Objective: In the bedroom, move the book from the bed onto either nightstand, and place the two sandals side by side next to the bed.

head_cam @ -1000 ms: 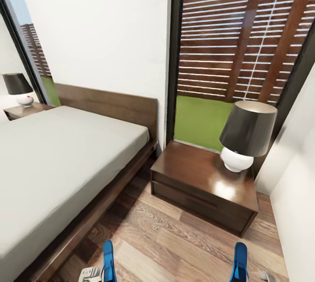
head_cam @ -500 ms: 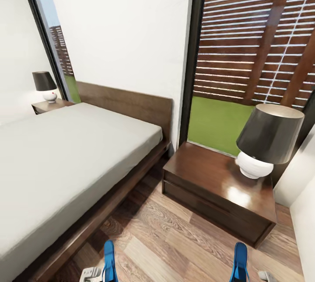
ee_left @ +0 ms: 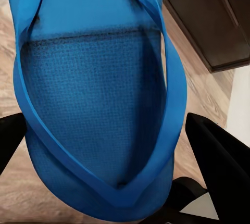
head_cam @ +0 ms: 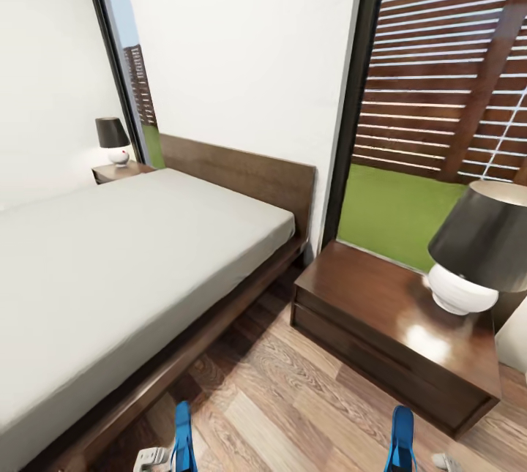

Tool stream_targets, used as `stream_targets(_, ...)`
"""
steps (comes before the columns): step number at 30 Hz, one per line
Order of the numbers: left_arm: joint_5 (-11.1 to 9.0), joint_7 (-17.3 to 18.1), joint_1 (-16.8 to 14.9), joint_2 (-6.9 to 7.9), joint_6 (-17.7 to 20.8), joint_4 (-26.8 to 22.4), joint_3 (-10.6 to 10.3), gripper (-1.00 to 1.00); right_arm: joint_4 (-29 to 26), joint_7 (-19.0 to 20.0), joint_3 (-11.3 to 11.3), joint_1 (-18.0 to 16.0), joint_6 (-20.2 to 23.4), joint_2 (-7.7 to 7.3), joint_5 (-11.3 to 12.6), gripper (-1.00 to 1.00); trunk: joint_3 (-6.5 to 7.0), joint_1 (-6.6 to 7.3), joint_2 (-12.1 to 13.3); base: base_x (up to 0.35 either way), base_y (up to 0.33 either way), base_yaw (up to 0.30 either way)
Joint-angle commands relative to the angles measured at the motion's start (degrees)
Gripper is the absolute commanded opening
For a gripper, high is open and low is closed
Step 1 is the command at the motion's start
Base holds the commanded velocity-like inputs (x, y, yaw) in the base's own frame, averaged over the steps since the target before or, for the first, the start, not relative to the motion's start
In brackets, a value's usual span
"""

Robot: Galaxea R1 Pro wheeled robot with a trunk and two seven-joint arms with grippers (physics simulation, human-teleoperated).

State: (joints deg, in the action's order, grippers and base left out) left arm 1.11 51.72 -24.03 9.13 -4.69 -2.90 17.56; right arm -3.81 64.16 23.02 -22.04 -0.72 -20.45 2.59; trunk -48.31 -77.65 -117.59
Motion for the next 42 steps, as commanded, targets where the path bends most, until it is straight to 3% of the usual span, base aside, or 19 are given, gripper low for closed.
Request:
stream_targets(1,0.1,0.0,-0.1,0.01,-0.5,0.1,0.0,-1.0,0.0,0.3,-0.2,0.0,0.0,-0.03,0.3,-1.0,-0.05,0.01,0.0,0.0,0.0,0.229)
stream_targets(25,0.1,0.0,-0.1,0.01,-0.5,0.1,0.0,-1.0,0.0,0.3,-0.2,0.0,0.0,-0.03,0.3,-1.0,-0.05,0.01,0.0,0.0,0.0,0.223)
stream_targets(42,0.1,-1.9,-0.1,0.01,-0.5,0.1,-0.1,-1.0,0.0,0.3,-0.2,0.0,0.0,-0.03,0.3,-1.0,-0.05,0.01,0.0,0.0,0.0,0.22)
